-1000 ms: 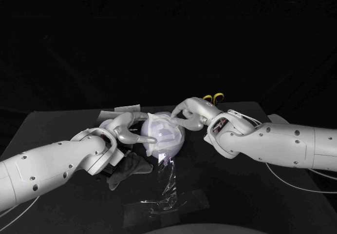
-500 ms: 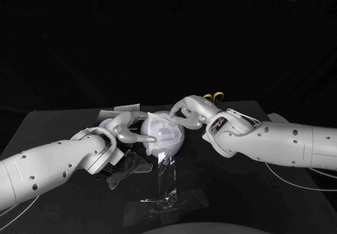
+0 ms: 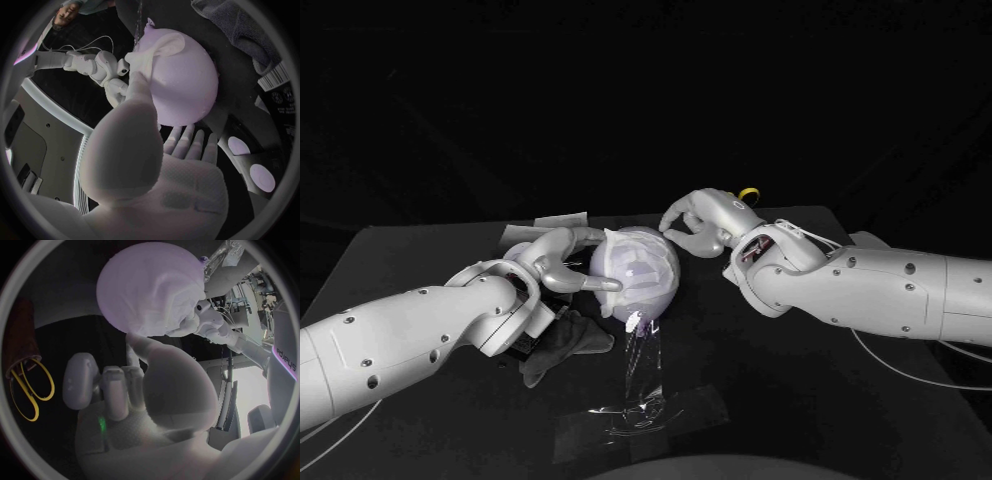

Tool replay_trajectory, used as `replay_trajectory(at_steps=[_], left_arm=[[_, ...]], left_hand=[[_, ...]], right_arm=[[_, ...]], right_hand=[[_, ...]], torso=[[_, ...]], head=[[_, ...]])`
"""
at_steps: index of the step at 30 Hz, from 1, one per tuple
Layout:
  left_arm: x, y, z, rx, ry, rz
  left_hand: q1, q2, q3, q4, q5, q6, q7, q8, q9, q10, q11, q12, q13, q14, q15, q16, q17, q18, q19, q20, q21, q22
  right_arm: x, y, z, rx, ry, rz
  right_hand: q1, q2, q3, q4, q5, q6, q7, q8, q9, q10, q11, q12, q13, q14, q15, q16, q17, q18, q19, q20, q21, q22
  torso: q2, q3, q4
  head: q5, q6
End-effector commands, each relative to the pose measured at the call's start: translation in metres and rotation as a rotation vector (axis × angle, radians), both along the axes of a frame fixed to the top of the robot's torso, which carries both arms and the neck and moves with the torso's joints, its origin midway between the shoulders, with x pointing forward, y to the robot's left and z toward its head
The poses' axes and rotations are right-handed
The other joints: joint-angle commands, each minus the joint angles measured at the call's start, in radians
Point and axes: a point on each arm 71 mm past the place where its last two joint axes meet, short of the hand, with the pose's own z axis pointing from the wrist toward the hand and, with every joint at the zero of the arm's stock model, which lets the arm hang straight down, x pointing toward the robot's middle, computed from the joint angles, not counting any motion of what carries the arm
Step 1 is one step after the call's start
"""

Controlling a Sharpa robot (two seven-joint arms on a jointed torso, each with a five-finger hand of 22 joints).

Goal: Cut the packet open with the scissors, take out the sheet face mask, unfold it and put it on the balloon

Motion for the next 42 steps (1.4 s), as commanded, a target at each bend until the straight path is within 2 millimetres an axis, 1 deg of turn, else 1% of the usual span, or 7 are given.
replay_trajectory(at_steps=[1, 8, 10, 12, 15, 21, 42], left_arm=[[-0.002, -0.002, -0.002, 0.002, 0.02, -0.015], [-0.002, -0.002, -0.002, 0.002, 0.02, -0.015], [-0.002, -0.002, -0.002, 0.003, 0.02, -0.015], [-0.002, -0.002, -0.002, 0.003, 0.02, -0.014], [-0.002, -0.002, -0.002, 0.003, 0.02, -0.014], [-0.002, -0.003, -0.002, 0.003, 0.02, -0.014], [-0.002, -0.003, -0.002, 0.002, 0.02, -0.014]], left_hand=[[0.008, 0.004, 0.004, 0.0, 0.005, 0.004, 0.087, 0.003, 0.001, 0.005, 0.001, -0.006, 0.001, 0.008, -0.003, 0.0, 0.001, 0.016, 0.005, 0.0, 0.004, 0.001], [0.008, 0.004, 0.004, 0.0, 0.005, 0.004, 0.087, 0.003, 0.001, 0.006, 0.001, -0.006, 0.001, 0.008, -0.003, 0.0, 0.001, 0.017, 0.006, 0.001, 0.004, 0.001], [0.008, 0.004, 0.004, 0.0, 0.005, 0.004, 0.087, 0.003, 0.001, 0.006, 0.001, -0.006, 0.001, 0.008, -0.003, 0.0, 0.001, 0.017, 0.006, 0.001, 0.004, 0.001], [0.008, 0.004, 0.004, 0.0, 0.005, 0.004, 0.087, 0.003, 0.001, 0.006, 0.001, -0.006, 0.001, 0.008, -0.003, 0.0, 0.001, 0.017, 0.006, 0.001, 0.004, 0.001], [0.008, 0.004, 0.004, 0.0, 0.005, 0.004, 0.087, 0.003, 0.001, 0.006, 0.001, -0.006, 0.001, 0.008, -0.003, 0.0, 0.001, 0.017, 0.006, 0.001, 0.004, 0.001], [0.008, 0.004, 0.004, 0.0, 0.005, 0.004, 0.087, 0.003, 0.001, 0.006, 0.001, -0.006, 0.001, 0.008, -0.003, 0.0, 0.001, 0.017, 0.006, 0.001, 0.004, 0.001], [0.008, 0.004, 0.004, 0.0, 0.005, 0.004, 0.087, 0.003, 0.001, 0.006, 0.001, -0.006, 0.001, 0.008, -0.003, 0.0, 0.001, 0.017, 0.006, 0.001, 0.004, 0.001]], right_arm=[[0.003, -0.005, 0.0, -0.001, 0.002, -0.038], [0.001, -0.005, 0.002, 0.056, 0.014, -0.026], [-0.001, -0.002, 0.003, 0.083, 0.023, -0.013], [-0.003, 0.0, 0.004, 0.104, 0.031, 0.0], [-0.006, 0.004, 0.005, 0.132, 0.051, 0.019], [-0.008, 0.009, 0.005, 0.144, 0.094, 0.039], [-0.002, 0.019, -0.002, 0.1, 0.155, 0.047]], right_hand=[[-0.012, 0.002, 0.01, -0.001, 0.005, -0.01, 0.002, 0.04, 0.105, 0.106, -0.009, 0.005, 0.263, 0.104, -0.008, 0.003, 0.264, 0.002, -0.001, -0.007, 0.005, 0.059], [-0.033, 0.002, 0.026, 0.005, 0.005, -0.033, 0.005, 0.043, 0.125, 0.106, -0.007, 0.005, 0.263, 0.104, -0.008, 0.003, 0.264, 0.004, -0.007, -0.007, -0.006, 0.054], [-0.053, -0.026, 0.009, 0.01, 0.001, -0.073, 0.013, 0.023, 0.122, 0.106, 0.0, 0.005, 0.263, 0.104, -0.005, 0.003, 0.264, 0.006, -0.012, -0.005, -0.015, 0.048], [-0.113, -0.058, -0.032, 0.046, 0.008, -0.121, 0.036, -0.01, 0.108, 0.106, 0.018, 0.005, 0.263, 0.104, 0.007, 0.003, 0.264, 0.005, -0.013, 0.0, -0.018, 0.047], [-0.156, -0.062, -0.063, 0.089, 0.003, -0.141, 0.049, -0.036, 0.094, 0.106, 0.031, 0.005, 0.263, 0.104, 0.021, 0.003, 0.264, 0.004, -0.015, 0.012, -0.022, 0.045], [-0.177, -0.081, -0.107, 0.127, 0.005, -0.161, 0.065, -0.072, 0.074, 0.106, 0.045, 0.005, 0.263, 0.104, 0.035, 0.003, 0.264, 0.006, -0.016, 0.026, -0.028, 0.044], [-0.138, -0.087, -0.132, 0.132, 0.005, -0.15, 0.068, -0.092, 0.058, 0.106, 0.049, 0.005, 0.263, 0.104, 0.04, 0.003, 0.264, 0.009, -0.018, 0.036, -0.035, 0.043]], torso=[[0.0, -0.0001, 0.0], [0.0, 0.0, -0.0012], [0.0, 0.0, -0.0009], [0.0, 0.0001, -0.0003], [0.0, -0.0001, -0.0003], [0.0, -0.0008, -0.0001], [0.0, -0.0008, 0.0001]], head=[[0.0, 0.0], [0.002, 0.002], [0.002, 0.004], [0.002, 0.004], [0.001, 0.005], [0.0, 0.007], [0.0, 0.006]])
